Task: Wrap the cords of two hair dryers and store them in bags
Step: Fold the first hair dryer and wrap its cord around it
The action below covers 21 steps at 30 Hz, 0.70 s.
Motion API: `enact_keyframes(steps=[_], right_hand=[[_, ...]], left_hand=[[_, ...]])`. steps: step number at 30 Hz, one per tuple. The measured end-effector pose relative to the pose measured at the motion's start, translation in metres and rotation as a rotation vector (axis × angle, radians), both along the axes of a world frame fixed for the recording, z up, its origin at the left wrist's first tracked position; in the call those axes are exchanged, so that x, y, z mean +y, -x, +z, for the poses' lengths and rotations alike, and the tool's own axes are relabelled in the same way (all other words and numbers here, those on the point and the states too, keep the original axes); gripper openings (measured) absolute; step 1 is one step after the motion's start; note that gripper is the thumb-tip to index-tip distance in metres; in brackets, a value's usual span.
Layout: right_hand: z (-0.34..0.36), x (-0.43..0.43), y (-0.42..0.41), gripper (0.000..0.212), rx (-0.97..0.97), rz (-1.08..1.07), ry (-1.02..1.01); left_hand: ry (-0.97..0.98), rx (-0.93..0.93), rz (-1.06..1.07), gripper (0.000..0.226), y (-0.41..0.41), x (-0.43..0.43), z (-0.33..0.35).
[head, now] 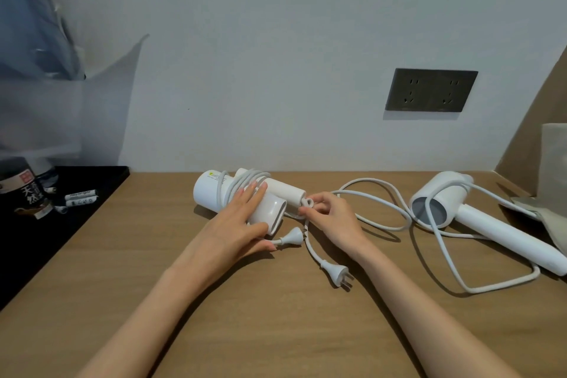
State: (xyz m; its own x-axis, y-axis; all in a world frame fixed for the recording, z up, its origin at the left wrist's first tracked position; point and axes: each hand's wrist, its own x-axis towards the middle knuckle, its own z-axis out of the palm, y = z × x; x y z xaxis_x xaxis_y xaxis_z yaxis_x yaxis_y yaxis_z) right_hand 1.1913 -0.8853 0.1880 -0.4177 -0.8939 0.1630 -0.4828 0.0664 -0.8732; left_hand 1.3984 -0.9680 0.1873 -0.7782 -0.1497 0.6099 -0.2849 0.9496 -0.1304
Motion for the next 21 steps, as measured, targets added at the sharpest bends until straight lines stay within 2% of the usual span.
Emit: enact_keyframes(steps=[4,8,12,14,16,21], right_hand=[[0.004,0.001,-0.002,0.025,-0.045,0.006,-0.005],[0.009,0.003,-0.003,0.024,-0.064,0.026,-0.017],[0.009,0.005,-0.006,0.021,-0.064,0.044,0.012],[0.009,0.005,-0.008,0.019,-0.064,0.036,0.029],[0.008,0.005,-0.010,0.016,-0.055,0.022,0.046],[0.016,0.009,-0.021,0.011,-0.151,0.014,0.148]], left_hand=[[0.043,0.058,-0.027,0.042,0.002,0.002,0.000],[-0.121,0.212,0.015,0.037,0.000,0.013,0.000],[-0.084,0.304,0.083,0.043,0.003,0.017,0.003],[-0.069,0.307,0.106,0.040,0.005,0.018,0.005],[-0.070,0.292,0.110,0.028,0.006,0.019,0.004],[-0.092,0.273,0.097,0.036,0.007,0.022,0.006]])
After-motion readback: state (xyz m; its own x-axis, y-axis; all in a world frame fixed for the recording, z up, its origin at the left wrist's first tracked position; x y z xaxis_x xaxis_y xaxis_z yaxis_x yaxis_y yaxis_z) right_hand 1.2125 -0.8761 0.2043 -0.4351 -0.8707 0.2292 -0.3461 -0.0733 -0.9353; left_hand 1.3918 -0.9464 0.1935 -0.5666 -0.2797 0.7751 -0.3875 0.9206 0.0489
